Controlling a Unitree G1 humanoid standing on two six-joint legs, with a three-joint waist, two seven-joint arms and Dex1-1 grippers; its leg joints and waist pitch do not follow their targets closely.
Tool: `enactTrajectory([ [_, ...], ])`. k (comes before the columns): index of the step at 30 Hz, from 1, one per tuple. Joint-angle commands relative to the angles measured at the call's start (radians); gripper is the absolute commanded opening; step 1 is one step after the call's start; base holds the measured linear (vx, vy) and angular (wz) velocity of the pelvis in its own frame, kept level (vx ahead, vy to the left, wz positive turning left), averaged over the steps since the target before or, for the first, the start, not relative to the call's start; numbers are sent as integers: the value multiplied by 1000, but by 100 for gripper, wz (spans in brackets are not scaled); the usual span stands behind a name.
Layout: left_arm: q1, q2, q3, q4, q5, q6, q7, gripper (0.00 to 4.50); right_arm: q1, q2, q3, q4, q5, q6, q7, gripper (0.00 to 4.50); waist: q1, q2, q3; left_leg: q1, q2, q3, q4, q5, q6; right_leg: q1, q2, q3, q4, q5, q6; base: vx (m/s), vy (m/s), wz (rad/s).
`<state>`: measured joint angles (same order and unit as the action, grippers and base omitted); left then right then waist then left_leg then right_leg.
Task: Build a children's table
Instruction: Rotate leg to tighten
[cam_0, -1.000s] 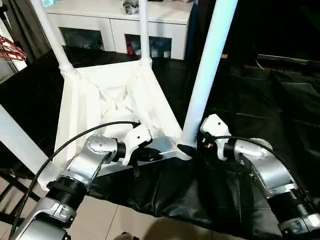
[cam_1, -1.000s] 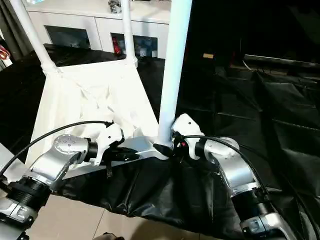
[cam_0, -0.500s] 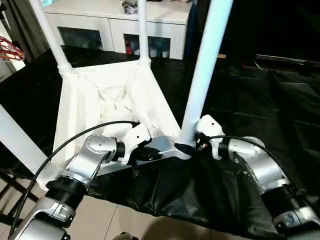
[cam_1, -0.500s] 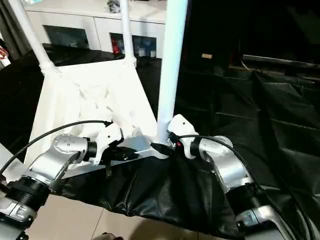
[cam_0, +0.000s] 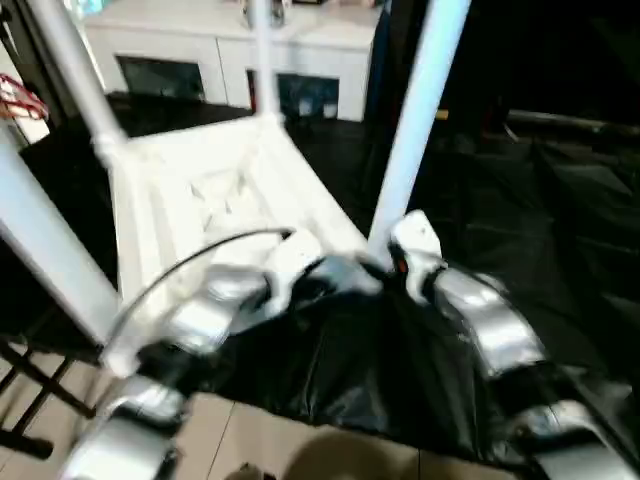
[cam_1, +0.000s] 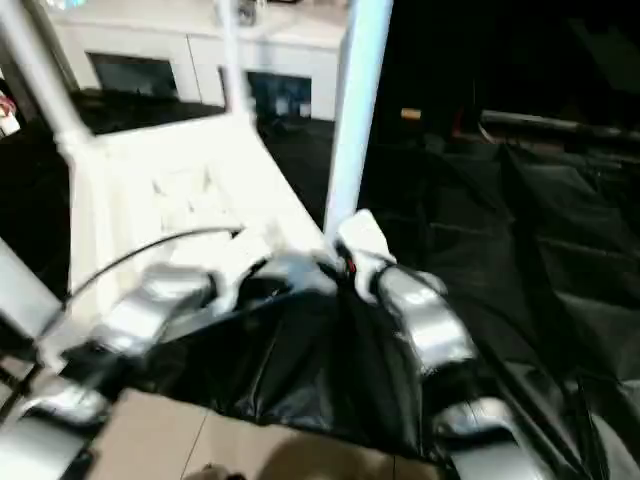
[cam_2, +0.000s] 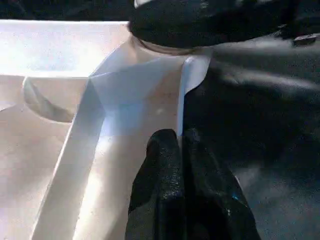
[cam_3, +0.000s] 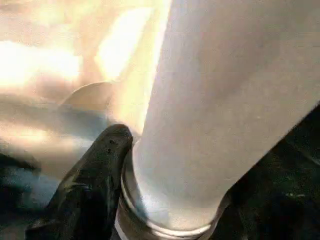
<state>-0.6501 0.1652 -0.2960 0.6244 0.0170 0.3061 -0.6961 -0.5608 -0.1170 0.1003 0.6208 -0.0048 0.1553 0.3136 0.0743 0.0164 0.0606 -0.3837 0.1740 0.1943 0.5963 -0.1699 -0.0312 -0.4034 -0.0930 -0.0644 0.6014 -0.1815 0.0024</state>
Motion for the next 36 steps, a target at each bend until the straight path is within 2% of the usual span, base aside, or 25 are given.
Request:
enactTrajectory([
  [1,-61,-20,82,18,6,-28,164,0,24,66,25,77,19,24,-12,265,-1,-8,-64,31,51,-38,-88,-400,-43,24,-65,39,-98,-431,-146,0,0,0],
  [2,-64,-25,78,23,9,-32,166,0,20,75,24,85,23,18,-13,265,-1,-4,-64,30,51,-37,-89,-400,-41,24,-65,40,-97,-416,-150,0,0,0],
  [4,-66,-33,56,34,17,-57,140,0,-2,90,21,110,26,-38,-2,265,-2,-5,-65,28,50,-35,-89,-399,-39,27,-65,40,-94,-380,-160,0,0,0],
  [5,-66,-33,56,34,17,-57,140,0,-2,90,21,110,26,-38,-2,265,0,-5,-67,28,51,-34,-89,-385,-35,29,-65,41,-92,-354,-167,0,0,0],
  [6,-65,-29,48,37,22,-69,127,0,-8,91,11,114,28,-61,-2,300,1,-5,-66,28,51,-32,-88,-377,-30,29,-65,42,-91,-339,-172,0,0,0],
  [7,-62,-23,45,37,22,-75,114,0,-11,85,1,111,34,-70,10,300,1,-6,-67,26,51,-31,-88,-370,-24,31,-66,42,-90,-337,-174,0,0,0],
  [8,-59,-18,43,36,22,-81,102,0,-13,80,-7,109,40,-78,19,321,2,-8,-67,27,50,-31,-87,-367,-22,31,-66,42,-91,-344,-173,0,0,0],
  [9,-43,3,34,20,17,-110,52,0,-15,65,-20,95,57,-81,59,334,3,-10,-66,26,50,-30,-86,-366,-12,32,-67,43,-94,-360,-169,0,0,0],
  [10,-10,46,20,-20,9,-132,-31,0,-18,27,-27,70,75,-82,132,334,6,-9,-67,24,52,-33,-87,-363,-5,35,-71,42,-93,-370,-165,0,0,0],
  [11,-10,46,20,-20,9,-132,-31,0,-18,27,-27,70,75,-82,132,355,0,-10,-67,14,53,-33,-90,-346,0,41,-68,41,-88,-359,-161,0,0,0],
  [13,10,69,15,-44,-2,-145,-83,0,-19,0,-17,54,78,-85,189,368,-3,-10,-68,16,53,-31,-88,-332,-1,37,-66,41,-88,-353,-167,0,0,0],
  [14,23,86,14,-57,-9,-149,-113,0,-19,-24,-6,43,75,-89,234,376,-1,-8,-69,22,54,-29,-86,-324,-1,34,-67,41,-89,-346,-179,0,0,0],
  [15,40,108,13,-78,-23,-153,-157,0,-16,-58,13,27,66,-96,290,381,-2,-22,-70,21,54,-26,-84,-318,5,34,-66,41,-88,-340,-183,0,0,0],
  [16,51,123,13,-93,-31,-155,-185,0,-14,-86,30,15,57,-103,330,381,2,-15,-69,19,56,-26,-85,-299,10,36,-68,43,-83,-329,-191,0,0,0],
  [17,58,136,12,-101,-36,-166,-207,0,-12,-108,43,5,48,-110,360,395,3,-12,-69,19,58,-27,-85,-292,10,36,-68,43,-82,-321,-194,0,0,0],
  [18,66,148,14,-111,-47,-173,-237,0,-8,-133,57,-6,42,-117,401,409,4,-16,-69,19,58,-25,-84,-282,12,35,-64,42,-80,-301,-199,0,0,0],
  [19,66,148,14,-111,-47,-173,-237,0,-8,-133,57,-6,42,-117,401,418,7,-14,-70,20,58,-23,-83,-270,17,36,-65,44,-76,-275,-205,0,0,0],
  [20,76,167,13,-122,-61,-182,-282,0,5,-172,76,-39,54,-111,497,418,8,-14,-70,21,58,-22,-82,-268,21,36,-64,44,-74,-267,-209,0,0,0],
  [21,80,175,10,-125,-66,-189,-300,0,12,-187,82,-55,60,-104,540,418,13,-17,-72,18,58,-22,-80,-248,32,40,-64,44,-70,-242,-214,0,0,0],
  [23,86,187,8,-134,-77,-188,-331,0,21,-205,92,-76,68,-106,586,418,19,-17,-75,16,59,-20,-76,-200,51,42,-62,43,-61,-176,-232,0,0,0],
  [27,93,201,7,-150,-89,-186,-376,0,31,-229,105,-103,82,-103,649,418,20,-15,-75,18,58,-17,-74,-192,62,42,-62,42,-59,-155,-254,0,0,0],
  [30,98,220,0,-163,-96,-185,-438,0,34,-253,125,-114,87,-113,699,418,22,-12,-72,20,60,-17,-76,-216,52,40,-63,43,-63,-199,-248,0,0,0],
  [33,105,235,-9,-181,-103,-174,-485,0,32,-251,119,-124,98,-116,721,418,22,-11,-71,22,61,-19,-79,-242,35,39,-63,43,-65,-232,-243,0,0,0],
  [34,106,236,-9,-182,-104,-174,-489,0,32,-250,117,-127,100,-113,726,391,23,-11,-72,24,62,-19,-78,-245,32,38,-63,44,-66,-231,-243,0,0,0],
  [36,107,241,-13,-184,-100,-174,-495,0,32,-251,118,-131,97,-106,736,383,25,-11,-72,25,62,-18,-78,-245,31,36,-61,44,-64,-221,-245,0,0,0],
])
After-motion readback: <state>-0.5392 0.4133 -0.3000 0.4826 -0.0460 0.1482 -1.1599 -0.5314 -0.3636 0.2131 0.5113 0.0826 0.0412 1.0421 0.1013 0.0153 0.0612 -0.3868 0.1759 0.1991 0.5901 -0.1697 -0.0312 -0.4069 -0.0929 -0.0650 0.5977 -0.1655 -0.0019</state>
